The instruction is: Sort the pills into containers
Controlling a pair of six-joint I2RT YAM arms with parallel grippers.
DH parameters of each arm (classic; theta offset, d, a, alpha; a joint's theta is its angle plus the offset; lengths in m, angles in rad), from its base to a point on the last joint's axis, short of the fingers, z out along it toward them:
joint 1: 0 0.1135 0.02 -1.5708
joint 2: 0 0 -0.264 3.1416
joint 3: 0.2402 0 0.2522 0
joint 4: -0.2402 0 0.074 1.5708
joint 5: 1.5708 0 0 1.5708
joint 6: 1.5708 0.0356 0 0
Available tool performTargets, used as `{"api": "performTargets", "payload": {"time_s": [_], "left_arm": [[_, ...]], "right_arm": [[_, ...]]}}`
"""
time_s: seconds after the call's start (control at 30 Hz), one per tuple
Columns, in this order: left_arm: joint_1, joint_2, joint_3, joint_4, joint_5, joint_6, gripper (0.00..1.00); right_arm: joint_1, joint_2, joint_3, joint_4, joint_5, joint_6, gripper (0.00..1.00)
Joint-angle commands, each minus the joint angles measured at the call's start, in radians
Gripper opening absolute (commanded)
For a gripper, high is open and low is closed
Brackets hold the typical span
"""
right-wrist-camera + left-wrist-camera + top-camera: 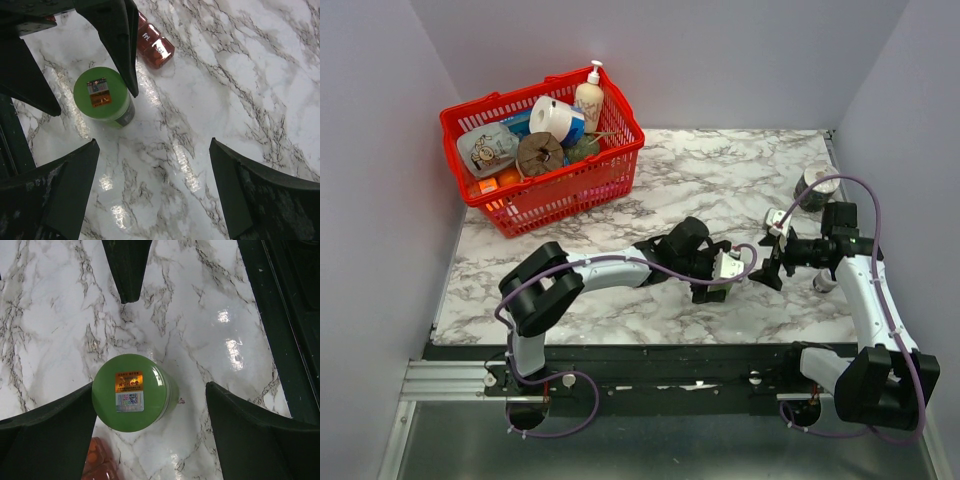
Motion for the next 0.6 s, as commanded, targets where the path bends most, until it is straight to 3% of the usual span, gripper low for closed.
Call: {"api": "performTargets", "payload": {"time_s": [0.0, 0.3, 0.37, 0.4, 0.43, 0.5, 0.53, 0.57], "left_arm": [[-0.009, 0.026, 0.044, -0.021, 0.019, 0.031, 0.9], [-0.021, 0.04, 0.062, -0.012, -0.029, -0.032, 0.75], [-0.023, 0.04, 0.067, 0.005, -0.037, -0.061, 0.64], [-0.023, 0.037, 0.067, 0.008, -0.043, -0.073, 0.57], [-0.021, 0.036, 0.067, 0.022, -0.05, -0.09, 0.39], [-0.02, 0.011, 0.049, 0.043, -0.082, -0.145, 0.24], [-0.017, -0.003, 0.036, 0.077, -0.096, -0.166, 0.1], [-0.017, -0.038, 0.007, 0.095, -0.104, -0.194, 0.02]], "right_arm": [[-0.009, 0.011, 0.017, -0.034, -0.066, -0.035, 1.0], [-0.009, 0.028, 0.018, -0.048, -0.063, -0.047, 1.0], [-0.009, 0.028, 0.014, -0.054, -0.066, -0.063, 1.0], [-0.009, 0.025, 0.011, -0.058, -0.069, -0.073, 1.0], [-0.011, 0.025, 0.009, -0.063, -0.074, -0.084, 1.0], [-0.009, 0.022, 0.003, -0.084, -0.088, -0.125, 1.0], [-0.011, 0.022, 0.0, -0.094, -0.094, -0.142, 1.0], [-0.009, 0.022, -0.005, -0.115, -0.117, -0.191, 1.0]]}}
